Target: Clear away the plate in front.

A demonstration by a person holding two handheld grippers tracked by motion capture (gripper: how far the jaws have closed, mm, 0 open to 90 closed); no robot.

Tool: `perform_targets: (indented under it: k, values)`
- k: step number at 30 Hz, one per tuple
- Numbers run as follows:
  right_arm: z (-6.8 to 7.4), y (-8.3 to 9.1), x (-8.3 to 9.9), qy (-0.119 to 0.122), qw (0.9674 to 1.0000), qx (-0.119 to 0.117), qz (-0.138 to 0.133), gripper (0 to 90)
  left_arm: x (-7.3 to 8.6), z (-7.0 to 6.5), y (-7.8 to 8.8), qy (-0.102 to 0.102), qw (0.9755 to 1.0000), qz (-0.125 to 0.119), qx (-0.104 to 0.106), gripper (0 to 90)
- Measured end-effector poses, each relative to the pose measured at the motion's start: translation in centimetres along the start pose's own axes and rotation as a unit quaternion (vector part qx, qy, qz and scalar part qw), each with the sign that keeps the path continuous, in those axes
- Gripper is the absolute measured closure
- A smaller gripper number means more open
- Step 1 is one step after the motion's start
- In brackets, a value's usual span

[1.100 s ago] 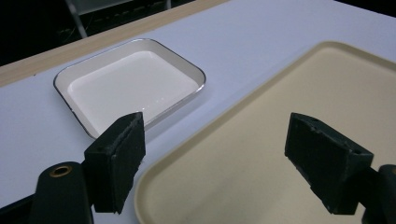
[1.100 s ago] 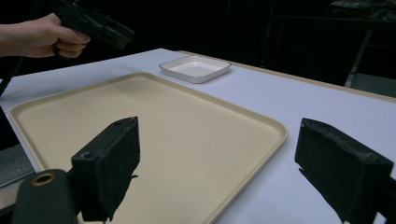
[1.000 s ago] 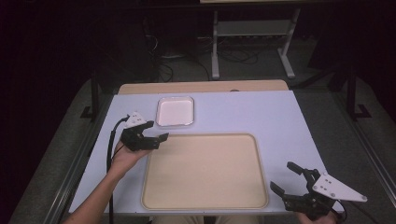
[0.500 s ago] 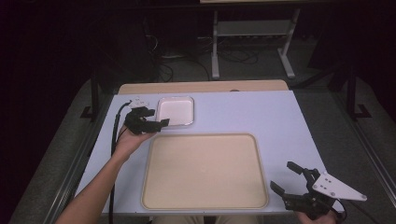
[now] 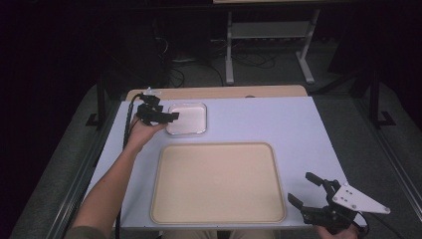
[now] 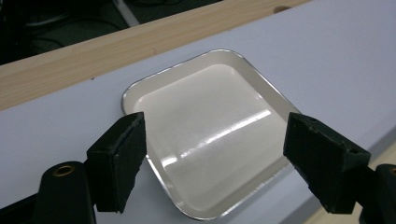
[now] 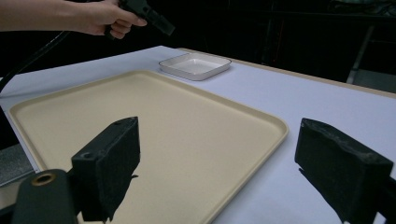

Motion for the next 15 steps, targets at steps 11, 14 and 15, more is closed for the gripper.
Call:
perform_targets:
  k: [11, 14, 15]
  values:
    - [-0.1, -0.1, 0.0, 0.000, 1.0000, -0.007, 0.002, 13.3, 1.1, 2.9, -1.4, 0.075, 0.9968, 0.025, -0.015, 31.8]
    - [-0.1, -0.1, 0.0, 0.000, 1.0000, -0.007, 0.002, 13.3, 1.0, 3.0, -1.7, 0.081, 0.9963, 0.018, -0.025, 37.1]
    - [0.0, -0.1, 0.0, 0.000, 1.0000, -0.007, 0.002, 13.3, 1.0, 3.0, -1.8, 0.085, 0.9959, 0.015, -0.028, 39.1]
Point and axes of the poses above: each handheld gripper's, and its own axes: y roughly backward along the jaws, x roughly out of its underside, z roughly to its left, the point moved 1 cm from there along -y, roughly forward along the jaws, and after that the axes turned 14 degrees about x, right-handed, at the moved point
